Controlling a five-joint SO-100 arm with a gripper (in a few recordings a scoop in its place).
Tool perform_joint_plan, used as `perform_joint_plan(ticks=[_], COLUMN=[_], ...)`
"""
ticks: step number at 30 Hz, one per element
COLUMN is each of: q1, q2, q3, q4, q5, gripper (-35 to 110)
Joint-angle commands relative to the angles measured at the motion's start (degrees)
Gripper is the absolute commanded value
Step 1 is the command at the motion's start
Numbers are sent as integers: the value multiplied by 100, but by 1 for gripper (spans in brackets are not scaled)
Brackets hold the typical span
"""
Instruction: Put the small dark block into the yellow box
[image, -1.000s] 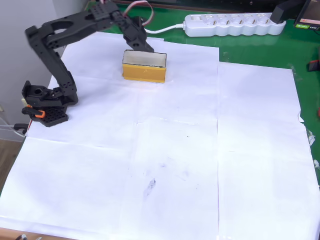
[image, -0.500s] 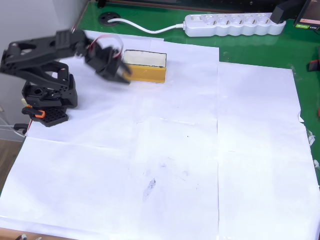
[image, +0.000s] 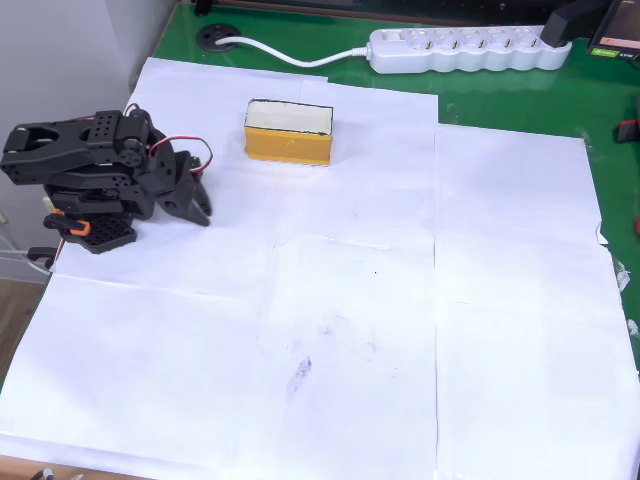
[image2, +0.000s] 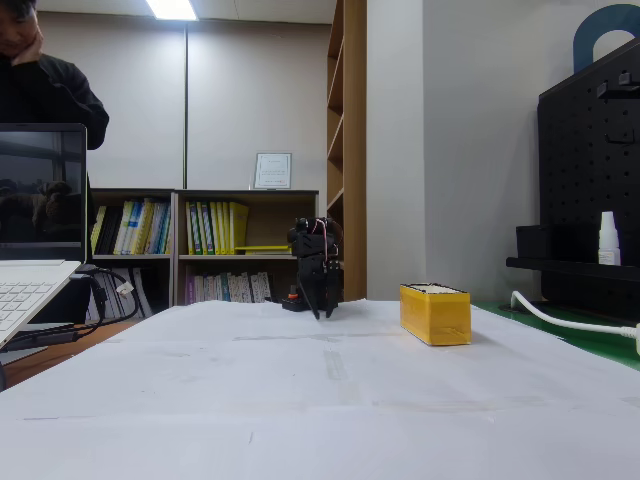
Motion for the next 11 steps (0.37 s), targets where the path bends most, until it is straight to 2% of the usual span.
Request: perform_joint_plan(ticks=[1, 11], q1=[26, 97], q2=[-44, -44], q3=[123, 123], q4=[316, 554], q5=[-70, -88], gripper=[0, 0])
